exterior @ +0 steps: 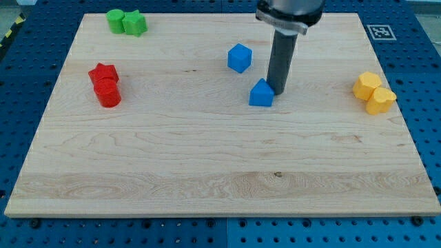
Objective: Move blue triangle diagonally below
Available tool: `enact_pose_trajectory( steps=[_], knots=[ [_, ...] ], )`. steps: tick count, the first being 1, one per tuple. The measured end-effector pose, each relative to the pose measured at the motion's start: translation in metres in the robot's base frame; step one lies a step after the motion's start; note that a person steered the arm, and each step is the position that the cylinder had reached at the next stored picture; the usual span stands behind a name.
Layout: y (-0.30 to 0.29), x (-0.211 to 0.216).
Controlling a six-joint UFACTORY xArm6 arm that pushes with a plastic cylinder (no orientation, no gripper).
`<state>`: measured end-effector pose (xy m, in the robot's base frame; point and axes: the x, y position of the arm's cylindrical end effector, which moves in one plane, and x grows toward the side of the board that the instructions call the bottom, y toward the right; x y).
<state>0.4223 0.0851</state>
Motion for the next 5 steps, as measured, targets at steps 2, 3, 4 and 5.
enact_pose_trajectory(
  steps=[2,3,4,5],
  knots=[
    [-0.03,0.02],
    [-0.035,0.025],
    [-0.016,0.028],
    [-0.04,0.03]
  ],
)
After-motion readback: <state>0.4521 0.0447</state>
